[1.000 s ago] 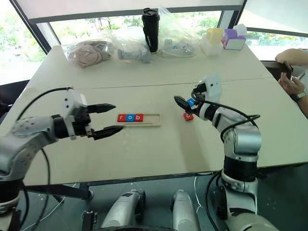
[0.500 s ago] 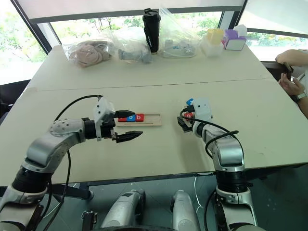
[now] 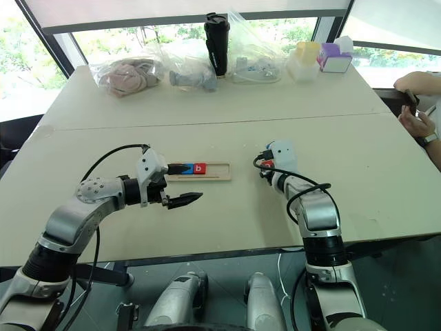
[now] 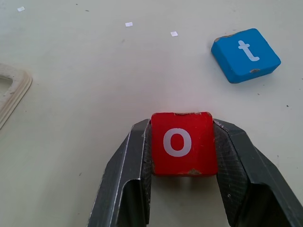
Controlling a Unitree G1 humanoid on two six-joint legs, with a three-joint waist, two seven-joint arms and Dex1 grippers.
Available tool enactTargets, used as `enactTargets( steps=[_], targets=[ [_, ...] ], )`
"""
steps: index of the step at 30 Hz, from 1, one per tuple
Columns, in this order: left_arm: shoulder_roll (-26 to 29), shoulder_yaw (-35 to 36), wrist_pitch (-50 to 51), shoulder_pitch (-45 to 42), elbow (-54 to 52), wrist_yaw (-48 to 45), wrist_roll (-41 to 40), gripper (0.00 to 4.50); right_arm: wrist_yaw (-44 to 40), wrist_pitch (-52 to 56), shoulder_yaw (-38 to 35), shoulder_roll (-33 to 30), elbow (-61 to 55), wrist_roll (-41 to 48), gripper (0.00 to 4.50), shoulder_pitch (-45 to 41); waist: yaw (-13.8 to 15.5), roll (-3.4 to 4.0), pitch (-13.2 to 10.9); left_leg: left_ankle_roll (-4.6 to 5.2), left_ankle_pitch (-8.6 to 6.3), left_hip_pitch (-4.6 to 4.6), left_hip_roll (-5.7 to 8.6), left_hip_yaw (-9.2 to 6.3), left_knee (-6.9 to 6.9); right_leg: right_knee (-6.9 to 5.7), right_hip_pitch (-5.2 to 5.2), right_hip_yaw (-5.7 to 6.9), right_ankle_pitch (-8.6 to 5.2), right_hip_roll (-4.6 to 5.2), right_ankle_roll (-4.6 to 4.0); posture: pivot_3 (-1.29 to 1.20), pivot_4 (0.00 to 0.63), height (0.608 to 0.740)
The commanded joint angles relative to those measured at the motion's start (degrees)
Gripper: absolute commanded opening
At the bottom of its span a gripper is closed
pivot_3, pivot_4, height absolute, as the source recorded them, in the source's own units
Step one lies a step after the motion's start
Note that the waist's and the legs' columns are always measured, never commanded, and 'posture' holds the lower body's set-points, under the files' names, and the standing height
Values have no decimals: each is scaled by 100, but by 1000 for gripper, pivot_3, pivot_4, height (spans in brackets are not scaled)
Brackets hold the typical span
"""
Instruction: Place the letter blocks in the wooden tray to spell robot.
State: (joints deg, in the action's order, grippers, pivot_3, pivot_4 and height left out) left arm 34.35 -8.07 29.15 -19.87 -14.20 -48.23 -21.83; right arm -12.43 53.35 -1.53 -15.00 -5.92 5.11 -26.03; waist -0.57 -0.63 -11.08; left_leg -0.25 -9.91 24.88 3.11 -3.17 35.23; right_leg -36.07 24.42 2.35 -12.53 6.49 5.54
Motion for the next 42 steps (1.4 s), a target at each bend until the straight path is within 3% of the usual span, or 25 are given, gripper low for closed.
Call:
enactTargets(
  steps=[1, 6, 11, 21, 27, 29, 32, 35, 38, 42],
  targets=[
    [-88, 155, -156, -63, -208, 38, -34, 4500, 152, 487, -123, -25, -565, 20, 1215, -114, 3, 0, 0, 0, 0, 0, 0, -2, 0, 0, 0, 1, 0, 0, 0, 0, 150, 740],
    [-127, 112, -157, -89, -247, -71, -78, 4500, 533, 2111, -855, 418, -1790, 260, 1215, -229, -1, 2, -1, 0, 0, 2, -1, -4, -5, -1, 5, 0, -1, 0, 1, 0, 150, 740],
    [-30, 27, -90, -133, -303, -331, -130, 4500, 942, 3784, -1330, 1284, -2998, 118, 1215, -115, -5, 2, -1, -1, -1, 3, -2, -8, -10, -1, 8, 3, -2, -2, 0, 0, 150, 740],
    [180, 93, 120, -179, -290, -730, -251, 4500, 1428, 3915, -963, 2063, -3481, -5, 1215, 399, -20, 5, -2, -4, -3, 5, -2, -7, -15, 6, 13, 2, -3, 1, -2, 0, 150, 740],
    [292, 96, 65, -176, -244, -774, -144, 4500, 1429, 3915, -973, 2115, -3450, 56, 4307, 439, -19, 5, -2, -4, -3, 11, -2, -8, -22, 13, 18, 3, -3, 2, -2, 0, 150, 740],
    [292, 111, 69, -182, -236, -758, -145, 4500, 1419, 3915, -1016, 2037, -3432, 51, 4449, 401, -20, 6, -2, -4, -3, 15, -2, -8, -22, 12, 23, 3, -3, 2, -2, 0, 150, 740],
    [322, 163, 127, -131, -313, -735, -192, 4500, 559, 3824, -749, 750, -3593, 553, 4449, 153, -9, 19, -11, -4, -2, 24, -1, -9, -16, 15, 25, 6, -3, 3, -1, 0, 150, 740],
    [412, 216, 168, -83, -331, -794, -242, 4500, -999, 2735, -1005, -514, -3592, 1378, 4449, 108, -14, 19, -11, -2, -2, 41, 2, -9, -8, 35, 26, 11, -6, 5, 6, 0, 150, 740],
    [571, 274, 256, -70, -395, -993, -377, 4500, -2762, 1224, -970, -1985, -3425, 1824, 4449, 712, -4, 18, -11, 10, -9, 47, -2, -16, -19, 61, 19, 29, -17, 3, 26, 0, 150, 740],
    [861, 297, 282, -52, -515, -1274, -464, 4500, -3747, -283, -612, -2915, -2547, 1662, 4449, 1379, -7, 14, -12, 36, -28, 48, -2, -17, -17, 83, 1, 42, -19, 7, 31, 0, 150, 740]
  ],
)
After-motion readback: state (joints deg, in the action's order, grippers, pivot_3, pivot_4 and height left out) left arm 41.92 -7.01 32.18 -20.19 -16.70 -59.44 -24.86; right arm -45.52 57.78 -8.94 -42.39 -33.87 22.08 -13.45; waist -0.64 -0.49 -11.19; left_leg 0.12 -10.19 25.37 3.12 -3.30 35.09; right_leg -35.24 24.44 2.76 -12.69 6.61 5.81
